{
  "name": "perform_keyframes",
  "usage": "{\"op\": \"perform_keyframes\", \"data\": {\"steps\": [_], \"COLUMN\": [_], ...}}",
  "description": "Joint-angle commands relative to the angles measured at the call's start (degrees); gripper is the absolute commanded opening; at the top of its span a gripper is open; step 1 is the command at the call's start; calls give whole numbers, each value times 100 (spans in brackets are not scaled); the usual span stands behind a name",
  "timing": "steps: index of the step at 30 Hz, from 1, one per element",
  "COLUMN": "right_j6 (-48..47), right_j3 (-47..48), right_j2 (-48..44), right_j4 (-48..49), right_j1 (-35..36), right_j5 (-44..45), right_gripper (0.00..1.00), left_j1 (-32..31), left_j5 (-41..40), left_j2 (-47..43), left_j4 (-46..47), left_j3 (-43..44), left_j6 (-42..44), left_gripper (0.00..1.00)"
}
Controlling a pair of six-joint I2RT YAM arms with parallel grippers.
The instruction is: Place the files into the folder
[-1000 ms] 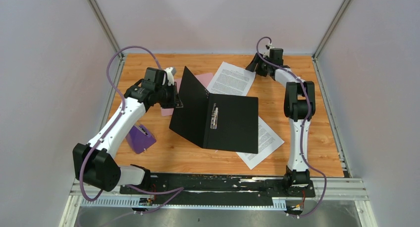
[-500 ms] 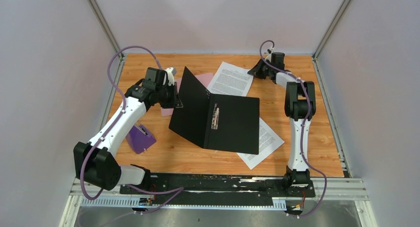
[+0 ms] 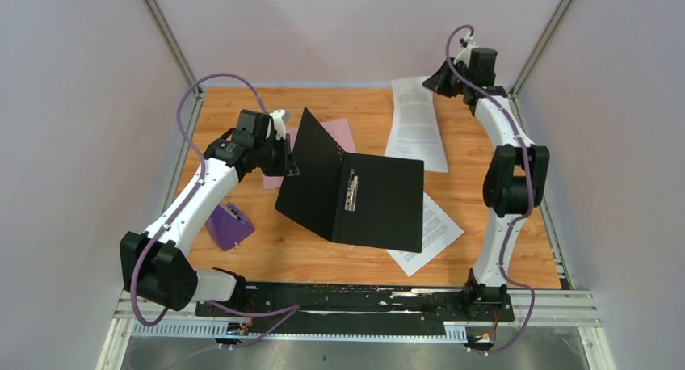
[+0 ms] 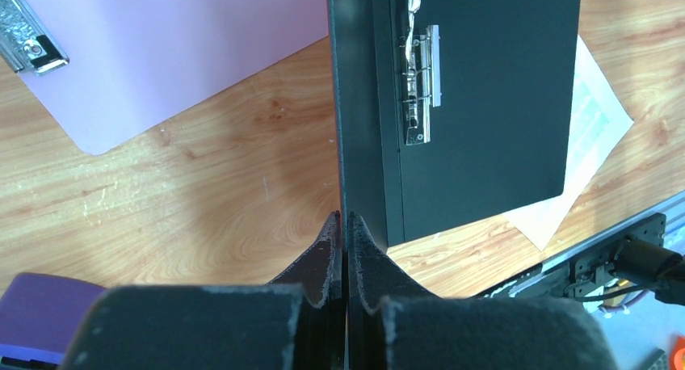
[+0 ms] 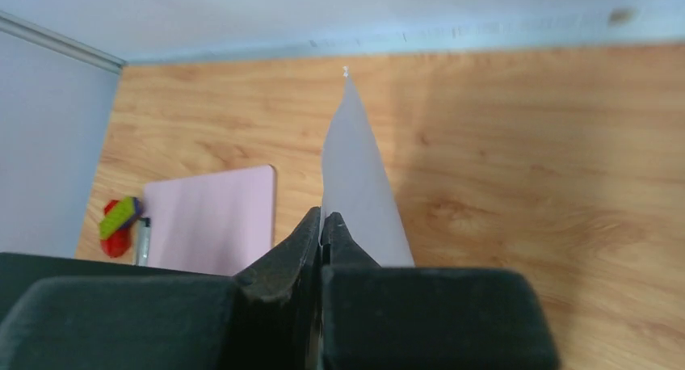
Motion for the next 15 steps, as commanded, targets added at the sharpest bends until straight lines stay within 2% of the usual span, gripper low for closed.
{"op": "perform_keyframes", "data": {"steps": [1, 5, 9, 15], "right_j6": [-580, -738, -743, -630], "right_j3": [145, 18, -460, -1093], "right_j2": [-1317, -2065, -2726, -3758], "right_j4": [-541, -1158, -1766, -2733], "right_j1": [-53, 31, 490, 1566], "right_j5": [247, 317, 209, -36], "right_gripper": [0, 0, 0, 0], "left_j1": [-8, -7, -8, -8], "left_j5": [77, 44, 79, 145], "left_j2": [-70, -125, -122, -257], "left_j4": [113, 289, 292, 470], "left_j3": [167, 31, 5, -178], "left_j6": [498, 536, 635, 724], "left_gripper": [0, 0, 0, 0]}}
